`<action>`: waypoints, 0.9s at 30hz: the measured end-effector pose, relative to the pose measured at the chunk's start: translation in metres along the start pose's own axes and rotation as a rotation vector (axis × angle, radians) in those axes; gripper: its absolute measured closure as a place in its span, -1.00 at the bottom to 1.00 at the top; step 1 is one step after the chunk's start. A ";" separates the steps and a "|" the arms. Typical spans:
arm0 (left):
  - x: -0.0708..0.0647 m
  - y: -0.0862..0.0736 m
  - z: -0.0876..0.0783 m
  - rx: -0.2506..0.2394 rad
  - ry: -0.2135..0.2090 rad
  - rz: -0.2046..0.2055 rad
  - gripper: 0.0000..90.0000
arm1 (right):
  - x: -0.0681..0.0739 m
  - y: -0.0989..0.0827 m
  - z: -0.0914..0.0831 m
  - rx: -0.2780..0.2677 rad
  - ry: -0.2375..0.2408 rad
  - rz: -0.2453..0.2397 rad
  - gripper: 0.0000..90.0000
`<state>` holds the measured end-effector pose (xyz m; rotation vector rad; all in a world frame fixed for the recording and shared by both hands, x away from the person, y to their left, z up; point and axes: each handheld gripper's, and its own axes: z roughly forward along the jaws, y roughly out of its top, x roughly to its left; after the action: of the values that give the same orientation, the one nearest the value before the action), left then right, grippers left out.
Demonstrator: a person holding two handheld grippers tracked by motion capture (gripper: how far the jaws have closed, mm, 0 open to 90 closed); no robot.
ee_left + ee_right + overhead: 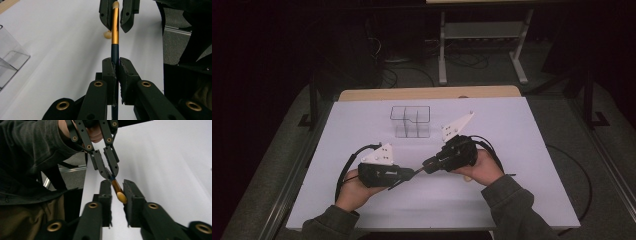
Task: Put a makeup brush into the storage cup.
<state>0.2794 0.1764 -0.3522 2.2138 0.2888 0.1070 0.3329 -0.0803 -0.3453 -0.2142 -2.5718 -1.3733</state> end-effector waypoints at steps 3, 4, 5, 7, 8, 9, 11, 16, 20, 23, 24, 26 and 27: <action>-0.001 0.000 0.001 -0.001 -0.001 0.000 0.85 | -0.002 0.000 0.000 -0.004 0.019 -0.001 0.83; -0.001 -0.001 0.001 -0.003 -0.001 -0.002 0.85 | -0.002 0.000 0.000 -0.006 0.029 0.005 0.84; -0.001 -0.001 0.001 -0.005 -0.004 -0.001 0.85 | -0.002 0.000 0.000 -0.004 0.033 0.006 0.84; 0.000 -0.002 0.002 -0.006 -0.009 0.001 0.85 | -0.003 0.001 0.000 -0.002 0.038 0.009 0.85; 0.000 -0.002 0.002 -0.007 -0.012 0.000 0.85 | -0.003 0.001 0.000 0.001 0.037 0.001 0.85; 0.000 -0.002 0.003 -0.004 -0.018 -0.003 0.85 | -0.003 0.002 0.001 0.006 0.038 -0.002 0.85; 0.000 -0.003 0.004 0.003 -0.022 -0.002 0.85 | -0.002 0.004 0.001 0.029 0.032 -0.014 0.86; 0.001 -0.003 0.003 0.005 -0.029 0.001 0.85 | 0.001 0.008 0.002 0.056 0.023 -0.026 0.86; 0.001 -0.003 0.002 0.006 -0.029 0.000 0.85 | 0.002 0.010 0.002 0.063 0.023 -0.035 0.86; 0.001 -0.002 0.000 0.001 -0.031 0.001 0.84 | 0.003 0.013 0.002 0.068 0.023 -0.043 0.86; 0.001 -0.002 0.000 -0.002 -0.031 -0.006 0.83 | 0.004 0.014 0.001 0.073 0.022 -0.040 0.86; 0.001 -0.002 -0.002 -0.004 -0.030 -0.009 0.82 | 0.003 0.016 0.001 0.071 0.021 -0.056 0.86; 0.001 -0.002 -0.002 -0.002 -0.030 -0.008 0.80 | 0.004 0.017 0.000 0.071 0.022 -0.055 0.86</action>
<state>0.2796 0.1792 -0.3527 2.2098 0.2814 0.0697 0.3331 -0.0705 -0.3304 -0.1166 -2.6212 -1.2924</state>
